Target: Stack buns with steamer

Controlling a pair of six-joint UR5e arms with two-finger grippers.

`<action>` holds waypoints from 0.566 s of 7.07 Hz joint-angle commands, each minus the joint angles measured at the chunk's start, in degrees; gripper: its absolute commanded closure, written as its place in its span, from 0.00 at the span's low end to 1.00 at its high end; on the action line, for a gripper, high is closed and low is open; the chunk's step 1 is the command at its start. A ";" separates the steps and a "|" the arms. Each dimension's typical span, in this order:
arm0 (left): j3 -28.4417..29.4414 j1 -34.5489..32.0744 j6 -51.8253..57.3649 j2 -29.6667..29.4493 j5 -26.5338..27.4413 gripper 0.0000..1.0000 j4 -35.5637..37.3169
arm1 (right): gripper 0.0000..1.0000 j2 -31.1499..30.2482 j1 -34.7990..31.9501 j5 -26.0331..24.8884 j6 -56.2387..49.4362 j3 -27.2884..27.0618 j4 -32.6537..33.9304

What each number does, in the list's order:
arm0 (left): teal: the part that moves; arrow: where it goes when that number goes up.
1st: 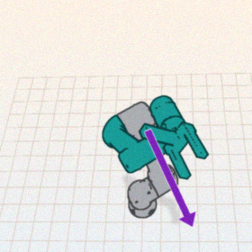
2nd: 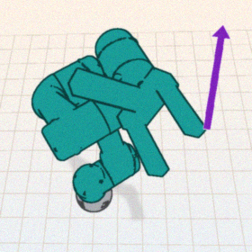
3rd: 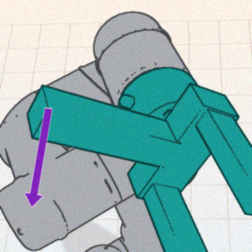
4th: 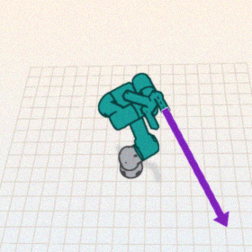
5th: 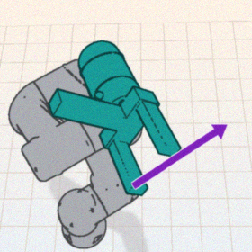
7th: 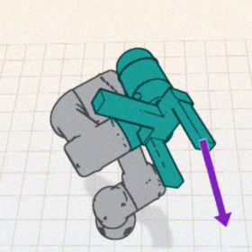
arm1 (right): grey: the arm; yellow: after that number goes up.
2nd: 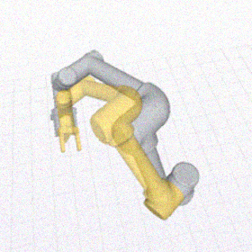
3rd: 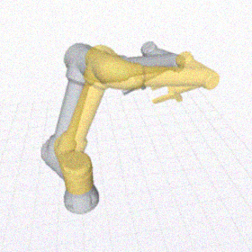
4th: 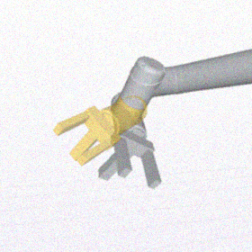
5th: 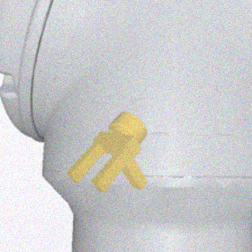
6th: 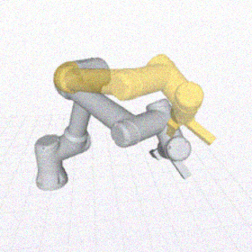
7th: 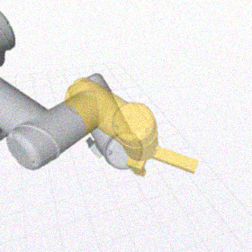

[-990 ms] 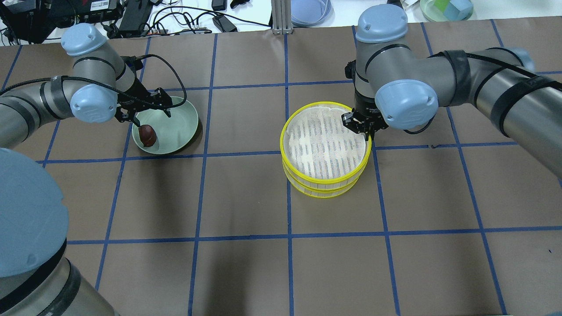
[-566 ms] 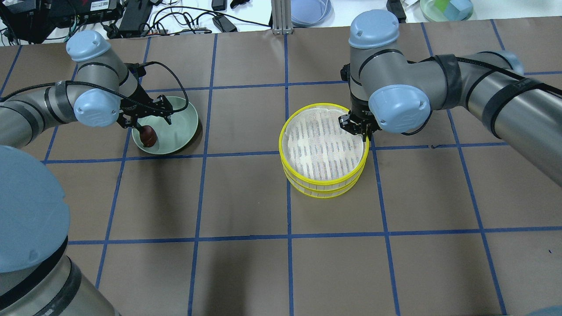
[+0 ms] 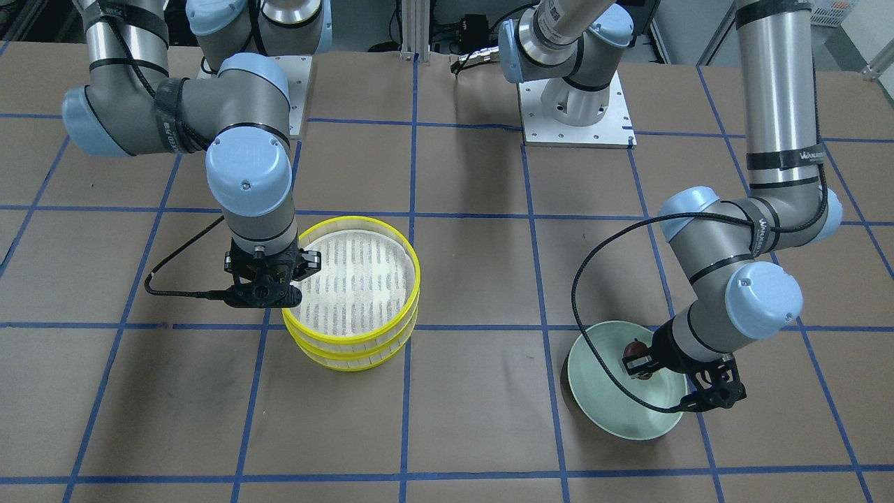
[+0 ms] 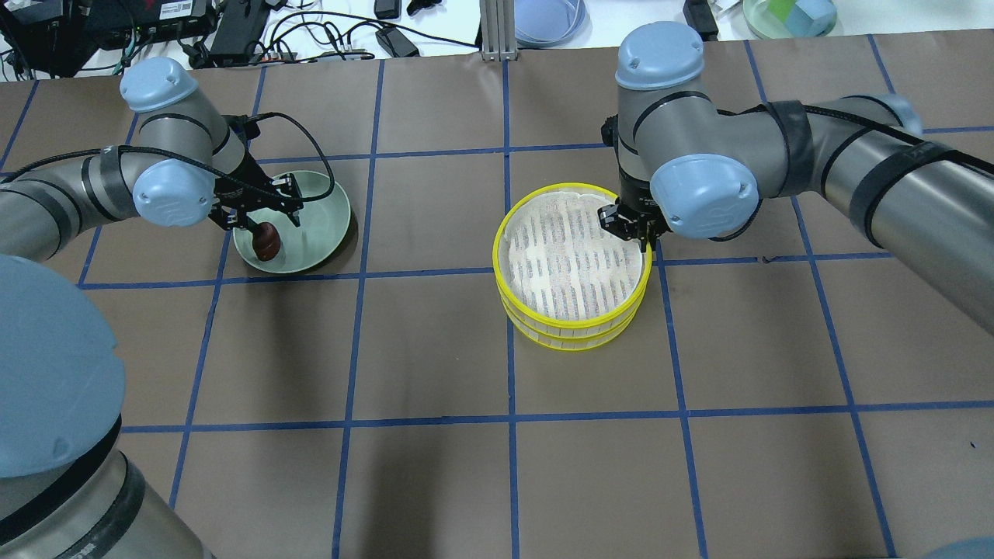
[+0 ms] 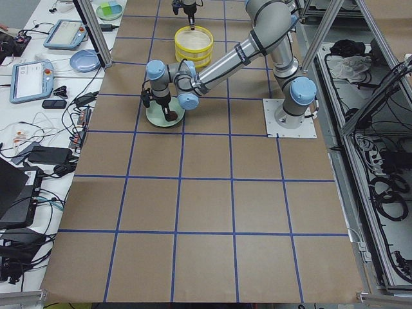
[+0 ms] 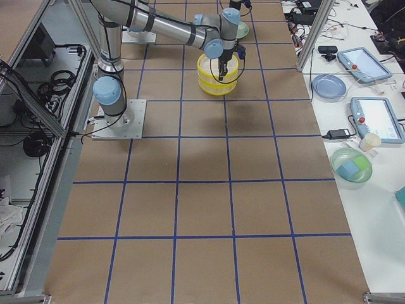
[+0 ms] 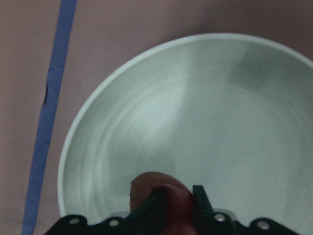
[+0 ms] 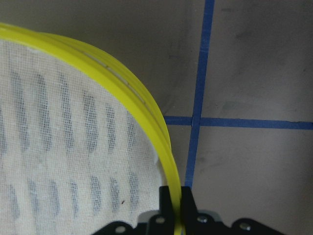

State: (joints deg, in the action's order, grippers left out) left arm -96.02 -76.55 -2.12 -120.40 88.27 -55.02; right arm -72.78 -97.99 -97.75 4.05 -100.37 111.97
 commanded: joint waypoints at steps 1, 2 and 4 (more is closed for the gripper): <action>0.30 0.00 0.01 -0.01 -0.02 1.00 0.44 | 0.95 0.01 0.17 0.02 -0.01 0.00 1.31; 0.65 0.00 0.01 -0.01 -0.02 1.00 0.44 | 0.95 0.01 0.43 0.11 -0.10 -0.09 1.49; 1.70 0.00 -0.17 1.83 -0.02 1.00 0.27 | 0.94 0.01 0.61 0.28 -0.01 -0.17 1.41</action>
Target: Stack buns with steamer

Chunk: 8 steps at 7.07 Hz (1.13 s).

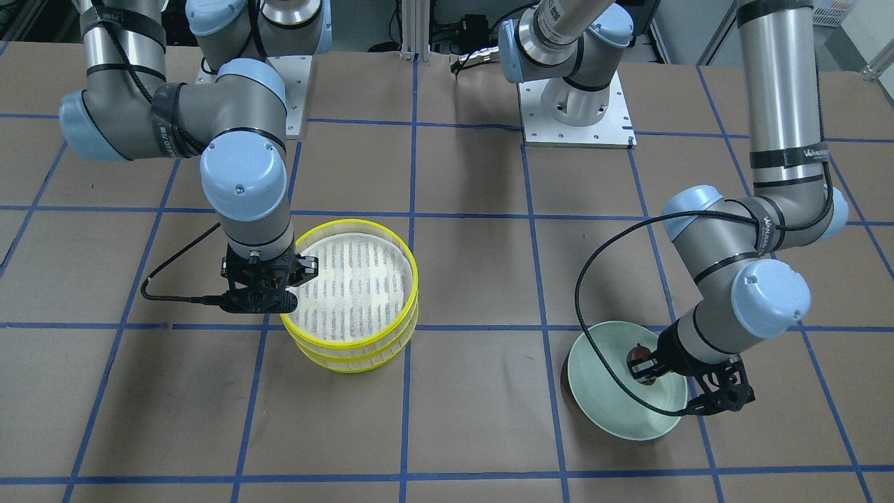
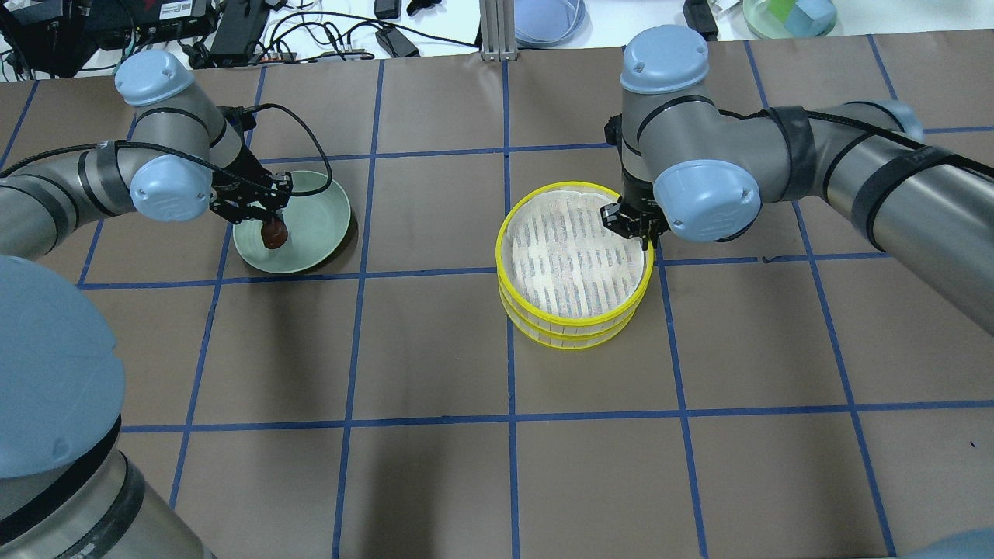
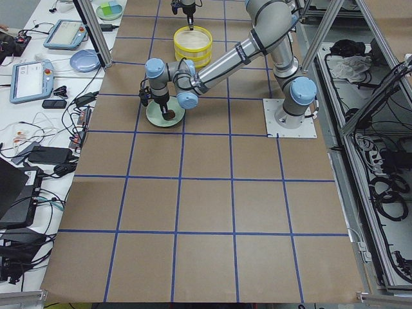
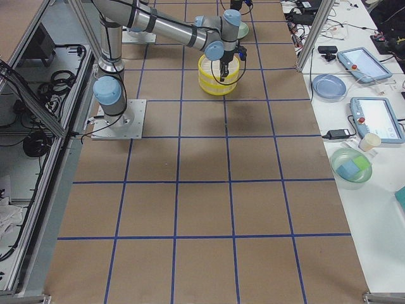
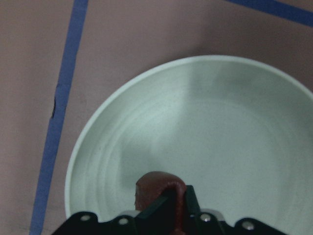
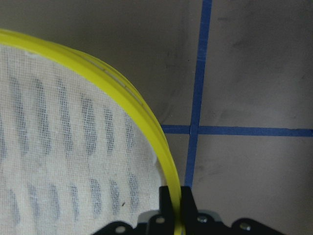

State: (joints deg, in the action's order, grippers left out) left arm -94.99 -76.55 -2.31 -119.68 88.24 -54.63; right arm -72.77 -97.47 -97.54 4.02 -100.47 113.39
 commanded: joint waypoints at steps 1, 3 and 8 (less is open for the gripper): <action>1.55 -0.43 -0.33 2.07 0.09 1.00 -0.82 | 0.92 -0.01 0.09 -0.11 -0.07 -0.25 -0.01; 1.83 -0.96 -0.77 4.53 0.09 1.00 -3.45 | 0.01 -0.01 0.00 -0.46 0.63 -0.34 -0.10; 7.71 -13.77 -18.31 12.89 0.09 1.00 -16.56 | 0.00 -11.57 0.35 3.04 0.81 7.18 -6.10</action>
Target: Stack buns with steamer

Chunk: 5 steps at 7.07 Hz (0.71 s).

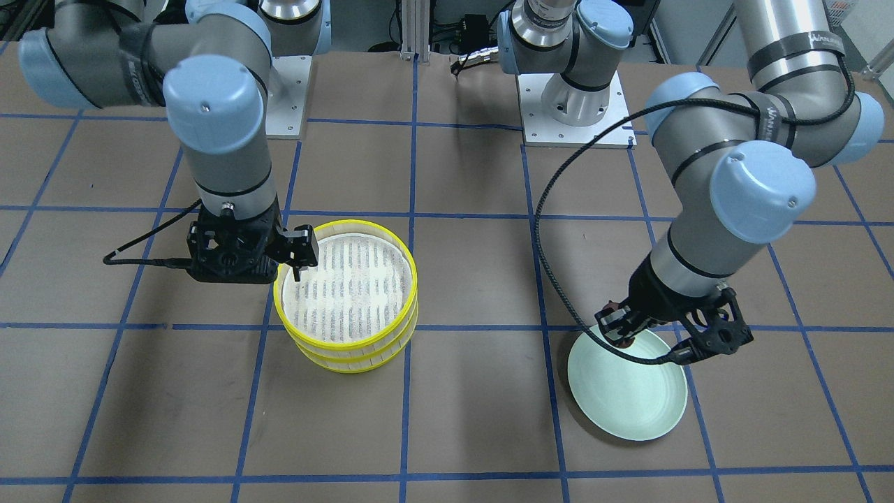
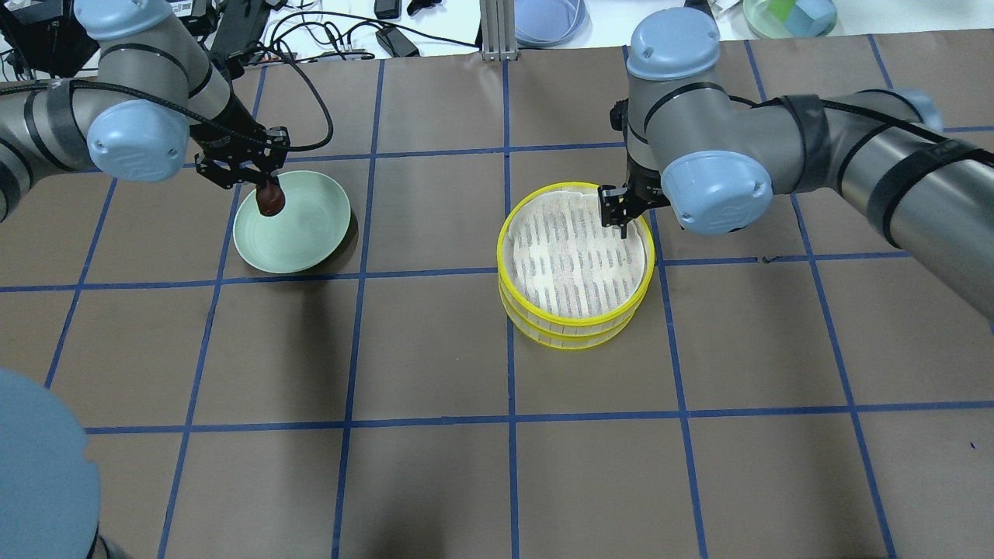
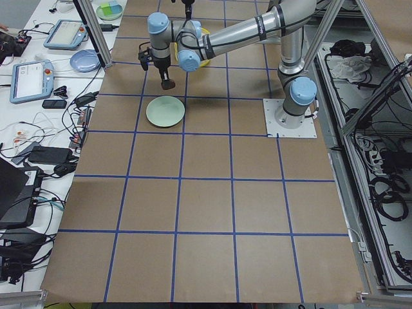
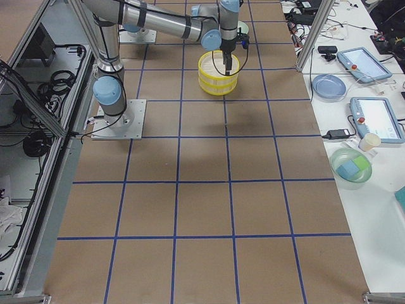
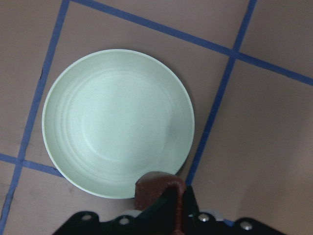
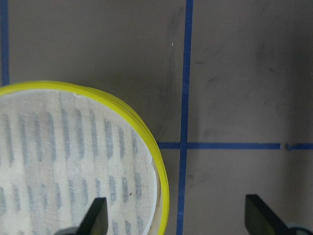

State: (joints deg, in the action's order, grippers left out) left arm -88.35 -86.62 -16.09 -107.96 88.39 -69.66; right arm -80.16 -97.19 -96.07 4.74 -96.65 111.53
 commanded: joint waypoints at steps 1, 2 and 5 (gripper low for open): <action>0.64 -7.21 -10.31 0.73 -0.23 1.00 -1.53 | 0.00 -5.26 0.24 1.67 0.09 10.18 -13.18; 0.81 -12.20 -16.19 0.73 -0.14 1.00 -0.75 | 0.00 -5.44 0.33 1.76 0.18 16.17 -19.80; 0.55 -23.39 -31.59 -0.32 -0.75 1.00 2.94 | 0.00 -7.64 0.60 4.48 4.66 17.46 -25.83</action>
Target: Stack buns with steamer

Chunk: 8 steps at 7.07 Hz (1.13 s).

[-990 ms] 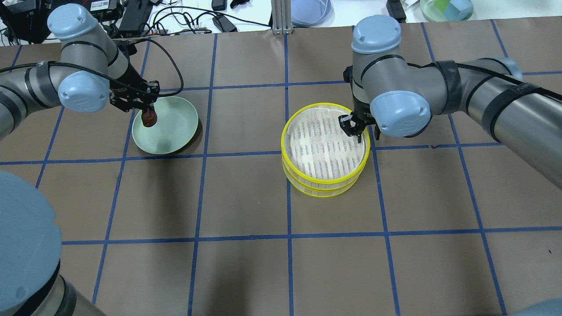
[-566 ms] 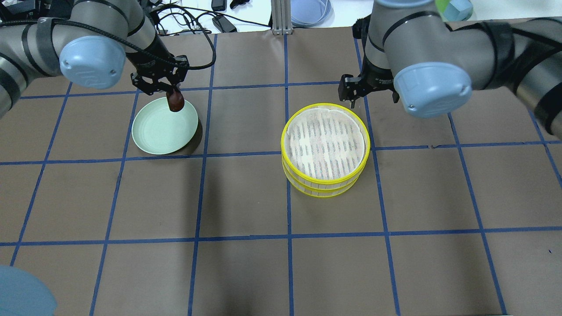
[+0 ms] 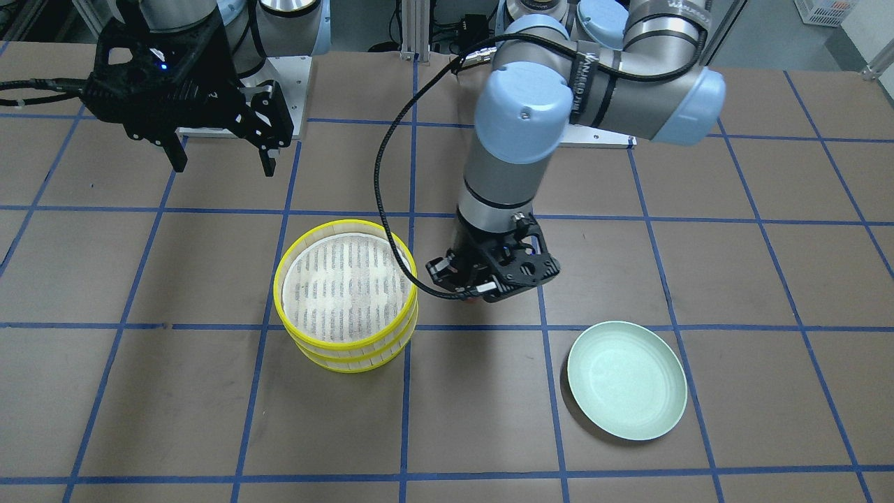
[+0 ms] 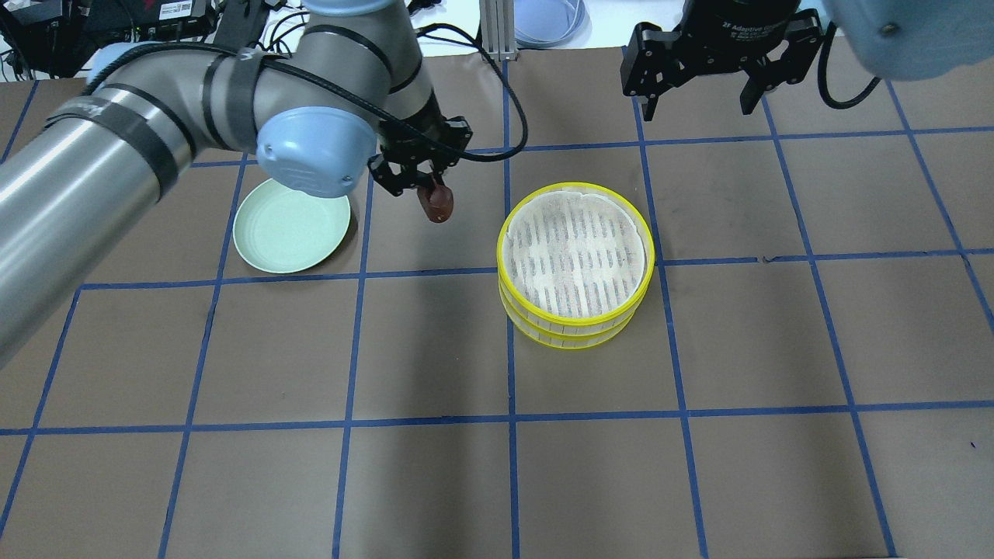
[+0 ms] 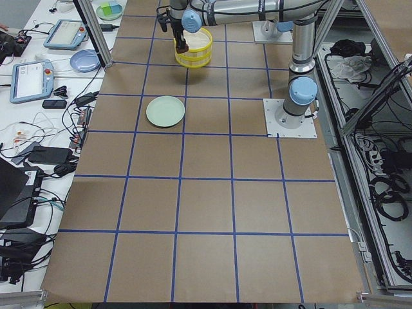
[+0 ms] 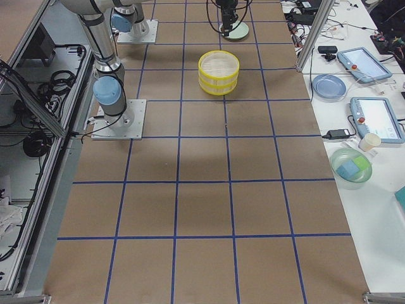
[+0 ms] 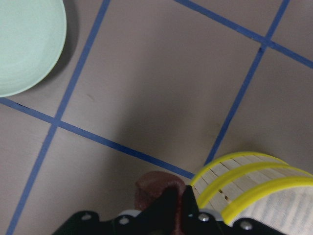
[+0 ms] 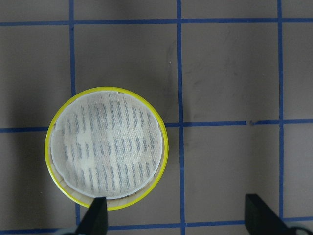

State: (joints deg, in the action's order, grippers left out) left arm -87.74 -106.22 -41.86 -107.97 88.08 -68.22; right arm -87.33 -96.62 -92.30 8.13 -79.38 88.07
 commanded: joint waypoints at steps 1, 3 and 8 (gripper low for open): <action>-0.15 -5.56 -10.22 -0.83 -0.72 1.00 2.73 | 0.00 -0.48 0.12 0.80 0.93 0.10 -4.72; -0.24 -8.73 -14.12 -3.11 -3.33 1.00 7.82 | 0.00 -0.48 0.55 0.89 0.75 0.10 -4.40; -3.66 -8.48 -12.29 -3.48 -2.57 0.01 11.70 | 0.00 -0.56 6.36 0.37 -2.60 0.01 -4.57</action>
State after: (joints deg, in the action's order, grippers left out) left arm -90.30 -114.99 -55.14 -112.19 85.03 -56.97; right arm -87.88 -90.47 -91.64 5.50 -79.33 83.50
